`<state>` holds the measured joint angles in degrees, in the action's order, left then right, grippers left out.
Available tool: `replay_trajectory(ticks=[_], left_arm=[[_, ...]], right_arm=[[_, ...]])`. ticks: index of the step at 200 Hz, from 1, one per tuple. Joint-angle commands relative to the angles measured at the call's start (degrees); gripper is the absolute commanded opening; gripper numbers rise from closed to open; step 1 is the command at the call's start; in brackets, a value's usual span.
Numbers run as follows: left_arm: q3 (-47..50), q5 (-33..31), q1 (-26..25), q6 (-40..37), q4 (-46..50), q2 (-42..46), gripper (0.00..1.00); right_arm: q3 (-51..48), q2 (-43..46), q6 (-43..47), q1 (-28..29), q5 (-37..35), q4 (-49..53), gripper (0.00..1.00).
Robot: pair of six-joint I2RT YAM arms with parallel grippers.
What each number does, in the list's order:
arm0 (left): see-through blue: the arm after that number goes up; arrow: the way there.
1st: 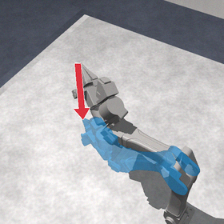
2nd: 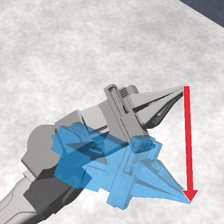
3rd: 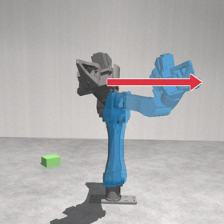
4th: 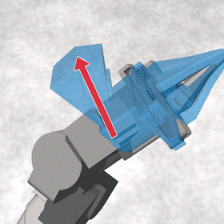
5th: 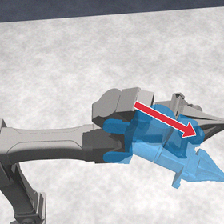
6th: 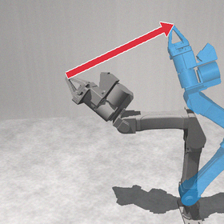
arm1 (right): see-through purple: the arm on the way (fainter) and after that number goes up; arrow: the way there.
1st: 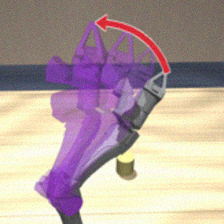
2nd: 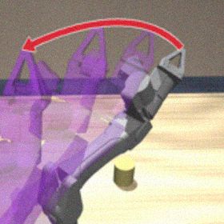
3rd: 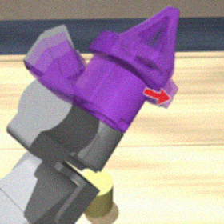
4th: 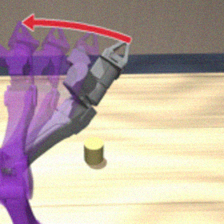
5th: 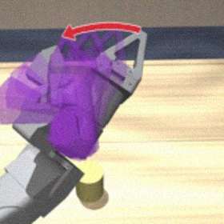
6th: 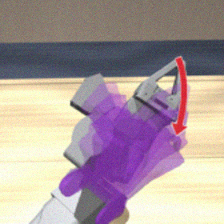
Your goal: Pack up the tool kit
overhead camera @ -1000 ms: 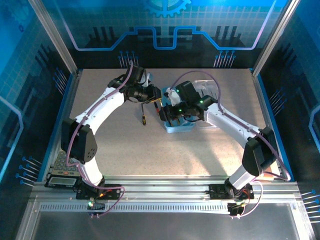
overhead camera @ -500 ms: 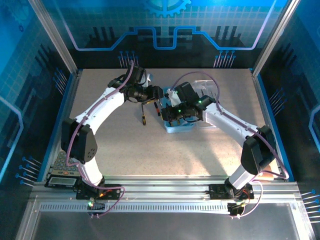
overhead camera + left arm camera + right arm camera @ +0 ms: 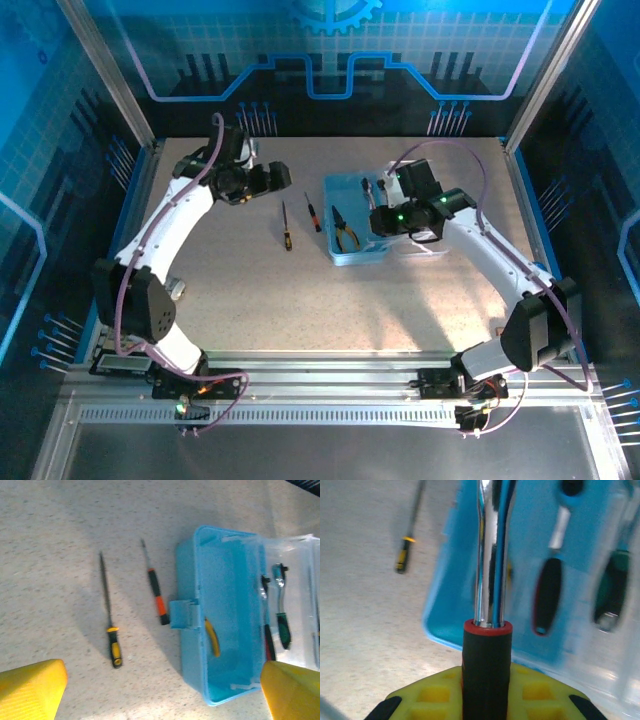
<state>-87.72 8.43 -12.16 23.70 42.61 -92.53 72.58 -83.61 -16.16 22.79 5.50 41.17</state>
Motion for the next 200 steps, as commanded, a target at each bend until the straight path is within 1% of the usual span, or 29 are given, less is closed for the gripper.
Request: replay_trajectory(ticks=[1,43,77,134,200], left_arm=[[3.51,-1.78,0.25,-1.74,2.19,1.44,0.99],[5.19,-0.70,0.21,-1.02,1.44,1.65,0.99],[5.01,-0.56,0.21,-1.13,1.62,1.56,0.99],[4.84,0.21,0.21,-1.01,1.26,0.62,0.99],[4.57,0.71,0.21,-1.19,1.15,-0.06,0.99]], right_arm=[[3.33,-1.74,2.78,-0.93,-7.82,5.85,0.00],[9.81,-8.81,3.24,-1.16,-13.81,8.34,0.00],[14.25,-13.75,2.90,-1.08,-14.79,8.96,0.00],[18.88,-19.08,1.67,0.24,-19.54,11.80,0.00],[23.72,-24.69,0.78,2.26,-21.22,14.50,0.00]])
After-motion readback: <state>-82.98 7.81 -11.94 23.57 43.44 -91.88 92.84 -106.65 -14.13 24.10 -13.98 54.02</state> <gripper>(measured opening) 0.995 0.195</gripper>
